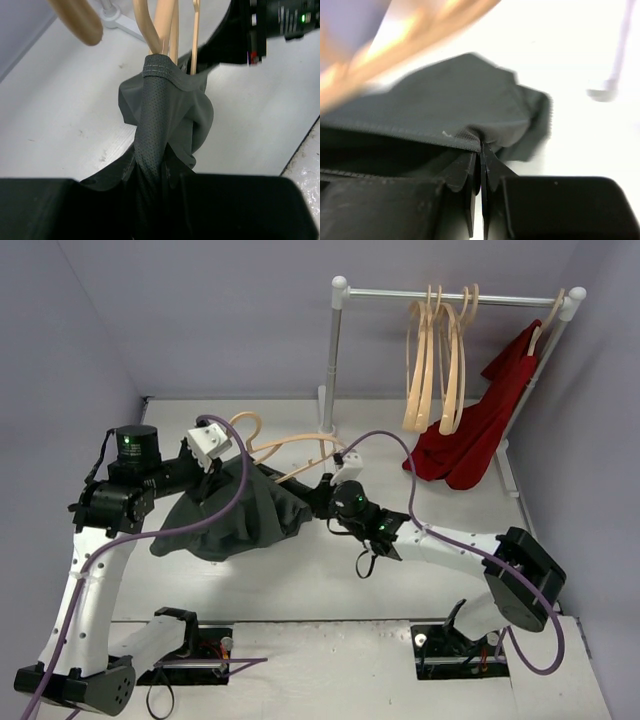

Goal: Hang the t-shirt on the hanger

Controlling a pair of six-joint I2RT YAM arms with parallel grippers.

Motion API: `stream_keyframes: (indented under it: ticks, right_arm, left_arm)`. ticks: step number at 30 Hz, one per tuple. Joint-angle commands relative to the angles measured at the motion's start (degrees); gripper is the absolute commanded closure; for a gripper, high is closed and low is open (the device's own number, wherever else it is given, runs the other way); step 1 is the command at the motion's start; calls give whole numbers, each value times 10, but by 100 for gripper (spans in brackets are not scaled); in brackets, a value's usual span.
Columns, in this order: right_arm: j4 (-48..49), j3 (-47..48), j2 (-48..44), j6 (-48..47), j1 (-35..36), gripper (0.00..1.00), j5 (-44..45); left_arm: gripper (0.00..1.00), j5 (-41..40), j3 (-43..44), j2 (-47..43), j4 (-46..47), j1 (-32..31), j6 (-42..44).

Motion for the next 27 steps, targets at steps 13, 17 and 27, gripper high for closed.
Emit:
stream_keyframes:
  ticks: [13, 17, 27]
  right_arm:
    - [33, -82, -129, -14, -201, 100, -141]
    - [21, -77, -131, -26, -241, 100, -192]
    - [-1, -62, -116, -52, -311, 100, -255]
  left_arm:
    - [100, 36, -124, -106, 157, 1, 7]
    - [100, 51, -146, -116, 169, 3, 22]
    - [100, 83, -183, -131, 223, 14, 14]
